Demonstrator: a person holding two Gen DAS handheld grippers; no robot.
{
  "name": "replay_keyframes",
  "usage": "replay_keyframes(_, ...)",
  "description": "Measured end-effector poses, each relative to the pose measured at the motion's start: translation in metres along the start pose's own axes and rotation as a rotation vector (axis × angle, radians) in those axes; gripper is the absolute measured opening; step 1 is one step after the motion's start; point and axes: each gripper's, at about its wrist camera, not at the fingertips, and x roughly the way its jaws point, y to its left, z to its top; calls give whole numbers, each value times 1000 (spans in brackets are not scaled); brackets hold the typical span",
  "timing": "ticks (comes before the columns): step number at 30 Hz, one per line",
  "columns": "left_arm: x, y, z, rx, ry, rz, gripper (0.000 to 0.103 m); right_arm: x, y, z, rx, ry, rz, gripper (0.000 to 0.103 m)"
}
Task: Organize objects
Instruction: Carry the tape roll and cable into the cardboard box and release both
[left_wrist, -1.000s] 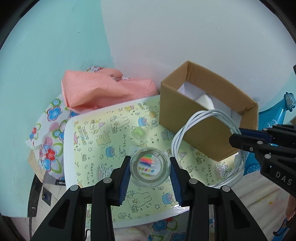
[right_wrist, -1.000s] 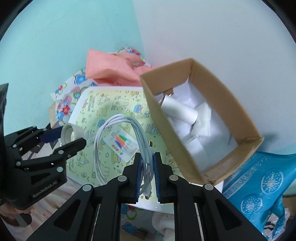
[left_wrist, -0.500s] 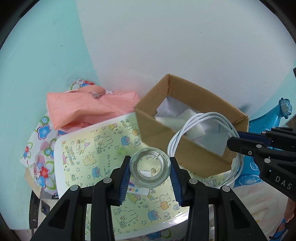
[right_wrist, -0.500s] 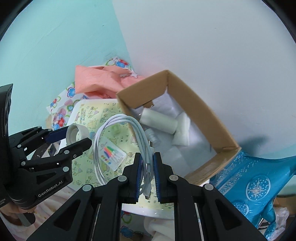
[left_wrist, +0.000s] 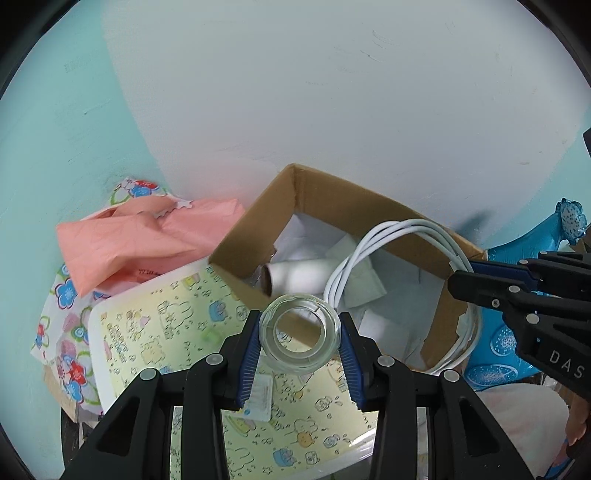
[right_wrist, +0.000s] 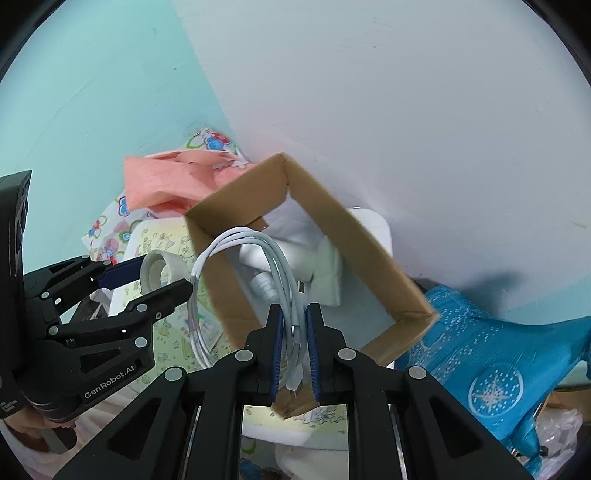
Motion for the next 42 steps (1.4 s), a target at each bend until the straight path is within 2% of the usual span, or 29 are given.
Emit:
replay_keyframes(12,32,-16,28,33,38,-10,41,17,-45,13,87,6,11,16)
replay_keyframes(20,54,-25,30,49,82,-31,43,33,-51,11,82,45,13,16)
replay_keyframes(21,55,-27,29,55,88,-31,46,35,-51,11,80,48,14,16)
replay_keyframes(23,57,-33,27,80,108,-11,77,37,-48,11,72,54,16,16)
replay_keyframes(25,54,-38,25,105,85,28,90,39,-45,10,68,57,23,16)
replay_keyframes(27,51,-41,22,130,67,65,92,42,-41,11,58,60,21,16)
replay_keyframes(34,48,-38,19,136,81,86,92,57,-30,10,39,83,29,16)
replay_keyframes(42,51,-33,17,135,80,77,92,65,-30,11,33,95,16,16)
